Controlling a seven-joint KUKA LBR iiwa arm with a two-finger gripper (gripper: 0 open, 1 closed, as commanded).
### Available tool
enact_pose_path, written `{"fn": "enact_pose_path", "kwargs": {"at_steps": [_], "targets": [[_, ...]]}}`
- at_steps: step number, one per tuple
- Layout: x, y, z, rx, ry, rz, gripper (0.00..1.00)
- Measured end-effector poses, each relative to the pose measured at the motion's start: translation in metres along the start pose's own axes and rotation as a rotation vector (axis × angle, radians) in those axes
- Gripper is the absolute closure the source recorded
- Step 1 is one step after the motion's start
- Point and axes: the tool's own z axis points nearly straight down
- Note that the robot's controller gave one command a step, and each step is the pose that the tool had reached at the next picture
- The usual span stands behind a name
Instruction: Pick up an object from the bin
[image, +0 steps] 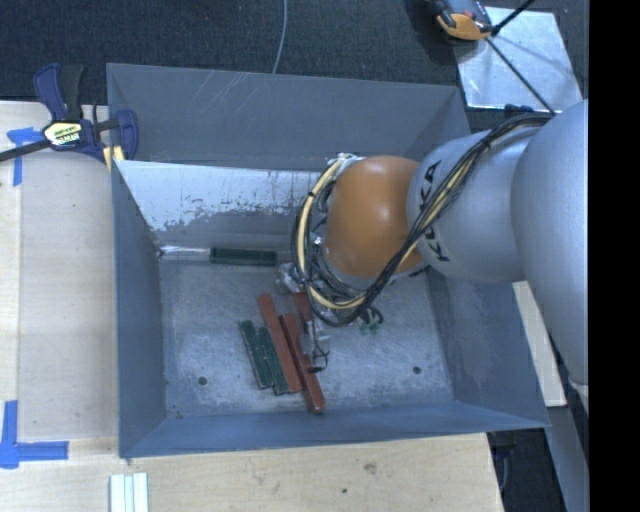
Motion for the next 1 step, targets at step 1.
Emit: {"fn": "enact_pose_path", "kwargs": {"at_steps": [1], "targets": [[-0.0023, 0.0001, -0.0017, 0.0, -0.008, 0.002, 1.0]]}}
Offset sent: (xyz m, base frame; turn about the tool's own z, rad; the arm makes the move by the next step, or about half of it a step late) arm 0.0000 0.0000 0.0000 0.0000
